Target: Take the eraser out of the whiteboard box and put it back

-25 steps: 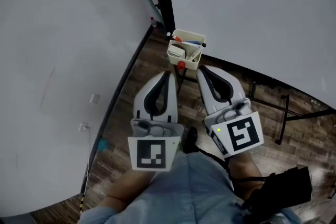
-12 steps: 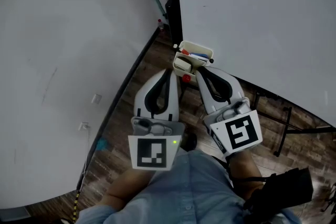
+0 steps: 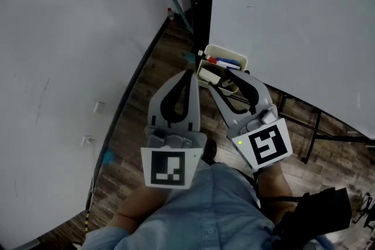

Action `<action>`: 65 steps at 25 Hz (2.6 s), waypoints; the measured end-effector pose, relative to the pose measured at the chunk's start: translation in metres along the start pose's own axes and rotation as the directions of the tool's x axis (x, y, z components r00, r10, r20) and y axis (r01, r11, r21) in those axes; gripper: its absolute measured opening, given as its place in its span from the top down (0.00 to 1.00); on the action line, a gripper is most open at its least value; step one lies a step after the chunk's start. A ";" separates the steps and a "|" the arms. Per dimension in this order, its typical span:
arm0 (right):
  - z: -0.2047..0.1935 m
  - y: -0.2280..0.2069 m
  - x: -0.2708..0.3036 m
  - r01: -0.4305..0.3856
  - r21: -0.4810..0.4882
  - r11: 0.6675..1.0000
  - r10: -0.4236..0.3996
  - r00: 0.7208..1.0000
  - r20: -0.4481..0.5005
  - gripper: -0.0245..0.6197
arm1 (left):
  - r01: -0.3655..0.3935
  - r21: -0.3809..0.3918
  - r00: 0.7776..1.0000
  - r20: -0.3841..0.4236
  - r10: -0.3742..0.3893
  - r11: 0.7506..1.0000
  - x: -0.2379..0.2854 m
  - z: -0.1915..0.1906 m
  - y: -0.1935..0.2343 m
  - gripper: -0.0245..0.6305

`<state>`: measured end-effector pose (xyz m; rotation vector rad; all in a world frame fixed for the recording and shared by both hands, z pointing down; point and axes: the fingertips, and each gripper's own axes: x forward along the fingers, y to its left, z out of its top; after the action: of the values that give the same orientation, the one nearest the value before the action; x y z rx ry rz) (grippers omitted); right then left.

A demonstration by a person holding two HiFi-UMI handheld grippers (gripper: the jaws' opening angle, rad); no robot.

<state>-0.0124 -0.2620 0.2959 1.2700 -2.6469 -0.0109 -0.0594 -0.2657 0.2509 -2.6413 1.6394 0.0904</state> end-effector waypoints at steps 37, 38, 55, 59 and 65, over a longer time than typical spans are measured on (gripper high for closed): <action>-0.046 -0.005 0.033 0.052 -0.122 0.991 -0.078 0.973 -0.218 0.76 | 0.068 -0.056 0.994 -0.076 -0.072 0.996 0.025 -0.038 0.031 0.96; -0.039 -0.005 0.028 0.059 -0.115 0.992 -0.080 0.978 -0.192 0.76 | 0.068 -0.052 0.995 -0.069 -0.071 0.996 0.022 -0.034 0.028 0.96; 0.061 -0.004 -0.068 0.114 -0.078 0.990 -0.103 0.985 0.138 0.76 | 0.020 0.039 0.995 0.098 -0.024 0.999 -0.032 0.031 -0.021 0.96; 0.066 -0.001 -0.077 0.107 -0.084 0.991 -0.093 0.984 0.151 0.76 | 0.009 0.063 0.993 0.118 -0.016 0.998 -0.040 0.038 -0.029 0.96; 0.069 0.000 -0.083 0.103 -0.089 0.991 -0.087 0.983 0.161 0.76 | -0.002 0.052 0.990 0.142 -0.006 0.999 -0.045 0.046 -0.032 0.96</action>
<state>0.0251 -0.2029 0.2131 1.4154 -2.6739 -0.2619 -0.0521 -0.2085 0.2080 -2.5337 1.5725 0.2273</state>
